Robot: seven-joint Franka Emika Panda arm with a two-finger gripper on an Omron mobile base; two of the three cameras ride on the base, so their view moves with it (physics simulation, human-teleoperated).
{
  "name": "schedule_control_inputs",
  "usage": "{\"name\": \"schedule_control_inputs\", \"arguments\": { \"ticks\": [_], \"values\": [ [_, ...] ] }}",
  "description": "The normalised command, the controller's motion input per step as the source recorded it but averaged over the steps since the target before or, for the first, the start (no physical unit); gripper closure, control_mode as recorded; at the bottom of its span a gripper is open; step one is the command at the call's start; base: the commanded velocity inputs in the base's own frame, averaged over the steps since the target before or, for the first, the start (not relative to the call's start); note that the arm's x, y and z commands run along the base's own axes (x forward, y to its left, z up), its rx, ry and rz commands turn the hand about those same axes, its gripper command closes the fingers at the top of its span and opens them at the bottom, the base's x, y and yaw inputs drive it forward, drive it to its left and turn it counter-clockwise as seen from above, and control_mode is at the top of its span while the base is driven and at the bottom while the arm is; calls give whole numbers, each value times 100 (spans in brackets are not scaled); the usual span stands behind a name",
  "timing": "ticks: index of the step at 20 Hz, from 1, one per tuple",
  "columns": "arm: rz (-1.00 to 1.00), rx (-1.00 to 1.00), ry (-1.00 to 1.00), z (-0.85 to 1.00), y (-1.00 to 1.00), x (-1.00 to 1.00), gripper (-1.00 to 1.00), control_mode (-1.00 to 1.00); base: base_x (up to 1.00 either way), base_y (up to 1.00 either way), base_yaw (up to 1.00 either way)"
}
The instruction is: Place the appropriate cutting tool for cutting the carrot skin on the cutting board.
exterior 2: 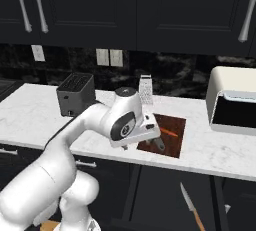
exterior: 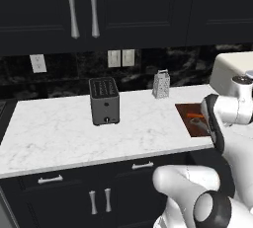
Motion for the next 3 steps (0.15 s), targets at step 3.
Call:
{"name": "schedule_control_inputs", "arguments": {
  "ticks": [3],
  "values": [
    [-9,0,-5,15,3,-94,-100,-100,0,0,0]
  ]
}}
